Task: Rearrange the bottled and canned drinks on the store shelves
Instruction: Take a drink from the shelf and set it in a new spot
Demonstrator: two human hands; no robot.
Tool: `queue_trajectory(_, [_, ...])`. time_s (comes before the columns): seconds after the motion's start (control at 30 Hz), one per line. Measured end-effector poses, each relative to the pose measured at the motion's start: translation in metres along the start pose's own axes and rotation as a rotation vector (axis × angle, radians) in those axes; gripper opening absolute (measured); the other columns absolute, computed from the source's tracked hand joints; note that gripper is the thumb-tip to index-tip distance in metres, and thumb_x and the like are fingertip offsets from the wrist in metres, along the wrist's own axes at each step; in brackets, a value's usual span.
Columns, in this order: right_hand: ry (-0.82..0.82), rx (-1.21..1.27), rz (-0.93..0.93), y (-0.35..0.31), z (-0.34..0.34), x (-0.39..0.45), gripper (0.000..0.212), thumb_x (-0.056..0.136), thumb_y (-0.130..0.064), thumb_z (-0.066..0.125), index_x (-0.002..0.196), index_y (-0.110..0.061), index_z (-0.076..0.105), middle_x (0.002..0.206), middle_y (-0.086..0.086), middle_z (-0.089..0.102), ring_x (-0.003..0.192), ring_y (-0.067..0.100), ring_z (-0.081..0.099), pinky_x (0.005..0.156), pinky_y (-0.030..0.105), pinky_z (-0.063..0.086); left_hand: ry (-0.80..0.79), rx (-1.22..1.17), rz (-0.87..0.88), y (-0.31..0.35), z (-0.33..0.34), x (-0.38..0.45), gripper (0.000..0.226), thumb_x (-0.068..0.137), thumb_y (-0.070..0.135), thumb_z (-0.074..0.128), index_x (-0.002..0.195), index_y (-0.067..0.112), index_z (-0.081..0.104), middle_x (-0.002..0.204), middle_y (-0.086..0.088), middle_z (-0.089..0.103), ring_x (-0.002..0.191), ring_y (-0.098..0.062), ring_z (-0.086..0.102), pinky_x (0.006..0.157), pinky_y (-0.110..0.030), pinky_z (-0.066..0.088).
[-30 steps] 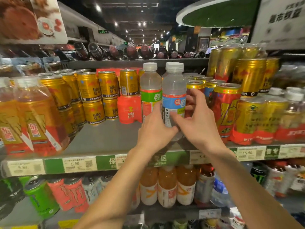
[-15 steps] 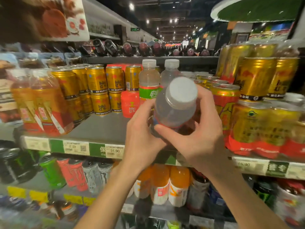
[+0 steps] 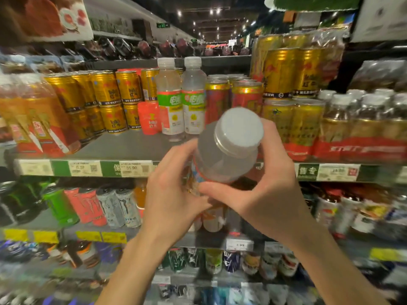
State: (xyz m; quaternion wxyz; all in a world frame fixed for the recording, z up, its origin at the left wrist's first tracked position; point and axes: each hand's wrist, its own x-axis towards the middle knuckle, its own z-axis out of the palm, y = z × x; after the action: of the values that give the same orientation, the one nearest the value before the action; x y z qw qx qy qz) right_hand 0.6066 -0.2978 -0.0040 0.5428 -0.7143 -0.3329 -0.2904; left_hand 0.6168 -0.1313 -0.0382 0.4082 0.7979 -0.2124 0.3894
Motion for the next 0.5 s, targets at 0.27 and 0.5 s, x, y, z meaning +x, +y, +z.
queue_trajectory(0.27, [-0.074, 0.004, 0.257, -0.027, -0.024, -0.077, 0.07, 0.066, -0.044, 0.086, 0.125, -0.034, 0.05, 0.114, -0.028, 0.06, 0.109, 0.005, 0.062, 0.077, 0.02, 0.055, -0.109, -0.108, -0.155, 0.037, 0.018, -0.086, 0.075, 0.063, 0.024, 0.086, 0.127, 0.05, 0.055, 0.116, 0.022, 0.064, 0.111, -0.005, 0.061, 0.085, -0.033, 0.057])
queue_trajectory(0.5, [-0.077, 0.001, 0.333, -0.043, -0.052, -0.129, 0.068, 0.066, -0.032, 0.089, 0.121, -0.047, 0.053, 0.112, -0.025, 0.064, 0.105, 0.003, 0.064, 0.074, 0.011, 0.052, -0.232, -0.139, -0.272, 0.062, 0.04, -0.141, 0.093, 0.049, 0.025, 0.09, 0.122, 0.067, 0.051, 0.118, 0.033, 0.062, 0.11, 0.011, 0.058, 0.086, -0.014, 0.05])
